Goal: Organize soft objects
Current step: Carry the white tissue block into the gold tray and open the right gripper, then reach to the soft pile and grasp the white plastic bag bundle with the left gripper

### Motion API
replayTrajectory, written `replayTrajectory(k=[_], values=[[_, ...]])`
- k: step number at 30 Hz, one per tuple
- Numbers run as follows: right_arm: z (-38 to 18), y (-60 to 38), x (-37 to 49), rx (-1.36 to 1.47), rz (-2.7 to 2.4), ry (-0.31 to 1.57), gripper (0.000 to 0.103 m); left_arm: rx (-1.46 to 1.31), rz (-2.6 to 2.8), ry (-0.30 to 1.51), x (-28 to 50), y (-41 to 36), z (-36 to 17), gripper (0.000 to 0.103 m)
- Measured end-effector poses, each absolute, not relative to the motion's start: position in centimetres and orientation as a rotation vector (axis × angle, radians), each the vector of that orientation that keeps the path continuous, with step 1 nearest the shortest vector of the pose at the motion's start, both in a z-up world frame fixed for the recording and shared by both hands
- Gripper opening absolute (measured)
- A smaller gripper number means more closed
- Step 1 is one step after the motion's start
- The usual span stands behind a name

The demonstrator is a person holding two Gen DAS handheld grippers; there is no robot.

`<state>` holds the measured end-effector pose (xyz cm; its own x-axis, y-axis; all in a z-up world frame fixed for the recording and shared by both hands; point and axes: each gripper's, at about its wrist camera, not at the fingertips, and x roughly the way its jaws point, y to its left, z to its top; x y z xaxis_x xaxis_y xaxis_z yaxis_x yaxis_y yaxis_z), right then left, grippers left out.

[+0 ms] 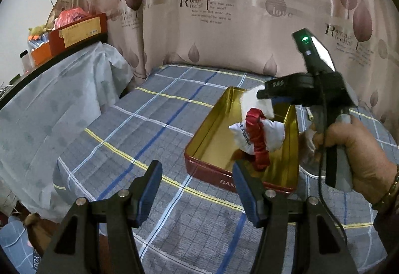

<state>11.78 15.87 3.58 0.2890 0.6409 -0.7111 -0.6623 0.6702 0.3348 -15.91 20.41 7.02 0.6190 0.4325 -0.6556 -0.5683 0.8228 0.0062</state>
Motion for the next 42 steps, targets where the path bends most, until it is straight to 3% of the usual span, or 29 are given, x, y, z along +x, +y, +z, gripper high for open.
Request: replayTrajectory(k=[2,8,18,25,29,35,42], values=[[4.3,15.2,11.8,0.0,0.886,0.918,0.047,-0.214,0.58,0.696,-16.0,20.4,7.0,0.06],[6.4,10.9,9.6,0.115,1.018,0.88,0.047,-0.215,0.578,0.705,-15.9,20.1,6.9,0.06],[5.3,10.8,-0.1,-0.134,1.22,0.963,0.046,-0.208,0.607,0.66,-16.7,19.9,8.3,0.06],[3.1,17.6,4.1,-0.266,1.116,0.969,0.044,-0.206,0.613,0.655,-16.9,20.0,8.8,0.06],[4.1,17.5,6.1,-0.157,1.123,0.889,0.044,-0.212,0.622,0.663,-16.8,20.2,8.7,0.06],[5.8,9.2,3.8,-0.031,1.093,0.736,0.044,-0.184,0.613,0.679,-16.3,19.5,8.3,0.06],[5.1,-7.3,3.2,-0.055,0.661,0.606,0.046,-0.118,0.511,0.688,-15.0,16.5,8.2,0.06]])
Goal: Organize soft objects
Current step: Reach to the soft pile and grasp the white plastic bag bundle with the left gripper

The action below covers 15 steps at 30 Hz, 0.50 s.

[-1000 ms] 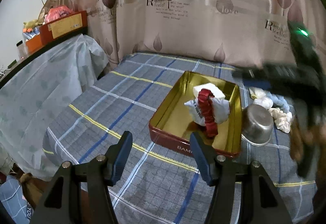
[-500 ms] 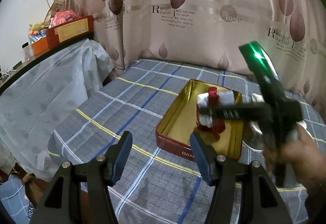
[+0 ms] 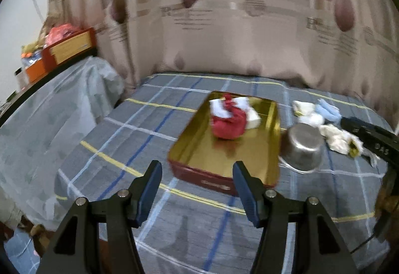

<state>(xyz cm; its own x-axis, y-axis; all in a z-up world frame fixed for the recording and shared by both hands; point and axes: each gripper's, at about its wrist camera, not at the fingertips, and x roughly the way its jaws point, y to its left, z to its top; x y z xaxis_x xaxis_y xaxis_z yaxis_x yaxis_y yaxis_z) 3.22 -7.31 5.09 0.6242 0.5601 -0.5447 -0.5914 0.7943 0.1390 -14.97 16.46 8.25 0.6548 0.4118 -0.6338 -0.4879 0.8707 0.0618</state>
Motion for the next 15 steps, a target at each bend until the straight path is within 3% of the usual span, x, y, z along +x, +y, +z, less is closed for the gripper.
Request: replayTrajectory(k=[6,15], values=[[2.7,-17.9,6.3,-0.093,0.283,0.625,0.048,-0.105,0.342,0.709,-12.2,13.4,8.6,0.06],[-1.8,-22.9,7.2,-0.066,0.165,0.695,0.05,-0.008,-0.072,0.736,-1.1,10.0,10.9,0.06]])
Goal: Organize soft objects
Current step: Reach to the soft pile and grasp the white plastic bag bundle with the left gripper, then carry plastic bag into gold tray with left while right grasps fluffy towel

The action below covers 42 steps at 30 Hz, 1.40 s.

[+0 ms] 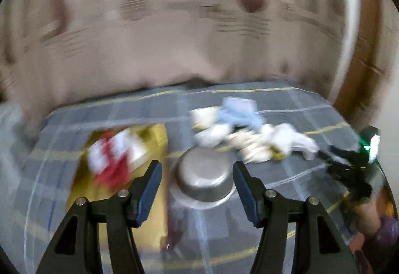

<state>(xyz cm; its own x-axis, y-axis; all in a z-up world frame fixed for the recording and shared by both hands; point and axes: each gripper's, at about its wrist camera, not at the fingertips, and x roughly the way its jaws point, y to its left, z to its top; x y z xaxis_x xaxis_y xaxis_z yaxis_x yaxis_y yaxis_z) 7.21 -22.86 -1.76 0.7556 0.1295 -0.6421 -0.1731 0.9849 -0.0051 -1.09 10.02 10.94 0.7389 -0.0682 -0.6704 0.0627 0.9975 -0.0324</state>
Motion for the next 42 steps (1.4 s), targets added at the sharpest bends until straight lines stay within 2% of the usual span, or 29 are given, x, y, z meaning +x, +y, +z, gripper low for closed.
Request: replayTrajectory(k=[5,9,22,29,34,39,42], values=[[-1.7,-22.5,6.7,-0.075,0.16,0.683,0.054,0.156,-0.275,0.868,7.2,7.8,9.5,0.06],[-1.5,-22.5,6.3,-0.078,0.159,0.663,0.065,0.275,-0.35,0.947,11.9,5.9,7.3,0.06],[-1.6,-23.1,6.8,-0.042,0.166,0.684,0.068,0.425,-0.412,1.151,19.1,6.1,0.6,0.06],[-1.8,-23.1,7.0,-0.043,0.167,0.698,0.071,0.432,-0.442,1.219,20.9,6.3,-2.0,0.041],[-2.0,-23.1,7.2,-0.042,0.164,0.713,0.071,0.422,-0.443,1.195,21.1,6.2,-2.2,0.03],[-2.1,-23.4,7.3,-0.03,0.159,0.723,0.071,0.382,-0.376,1.144,20.2,6.8,-1.4,0.029],[-2.1,-23.7,7.3,-0.016,0.151,0.721,0.075,0.341,-0.352,1.106,18.6,7.5,-0.3,0.029]])
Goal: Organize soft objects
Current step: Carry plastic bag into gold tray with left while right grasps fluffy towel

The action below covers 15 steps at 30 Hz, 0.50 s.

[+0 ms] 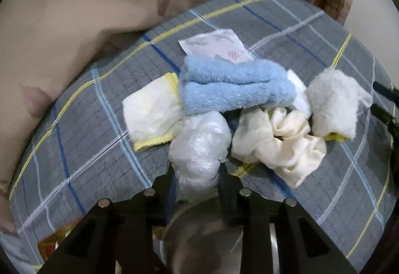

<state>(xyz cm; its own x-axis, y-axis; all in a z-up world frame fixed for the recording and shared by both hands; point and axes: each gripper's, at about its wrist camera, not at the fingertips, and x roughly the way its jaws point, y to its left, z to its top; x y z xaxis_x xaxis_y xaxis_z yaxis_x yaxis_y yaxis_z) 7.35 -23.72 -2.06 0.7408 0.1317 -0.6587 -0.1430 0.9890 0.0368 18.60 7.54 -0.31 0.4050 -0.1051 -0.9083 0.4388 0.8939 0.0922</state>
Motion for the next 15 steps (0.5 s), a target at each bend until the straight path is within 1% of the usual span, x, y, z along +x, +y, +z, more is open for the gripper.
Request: replayTrajectory(k=[4,10,15], values=[[-2.0,-23.7,7.3,-0.015,0.147,0.715,0.076,0.291,-0.287,1.06,16.5,8.5,1.0,0.029],[-1.8,-24.2,7.1,0.006,0.142,0.698,0.077,0.108,-0.092,0.986,15.2,12.5,3.3,0.029],[-1.4,-24.2,6.7,0.01,0.153,0.666,0.077,-0.026,0.022,0.906,11.9,14.5,5.3,0.029]])
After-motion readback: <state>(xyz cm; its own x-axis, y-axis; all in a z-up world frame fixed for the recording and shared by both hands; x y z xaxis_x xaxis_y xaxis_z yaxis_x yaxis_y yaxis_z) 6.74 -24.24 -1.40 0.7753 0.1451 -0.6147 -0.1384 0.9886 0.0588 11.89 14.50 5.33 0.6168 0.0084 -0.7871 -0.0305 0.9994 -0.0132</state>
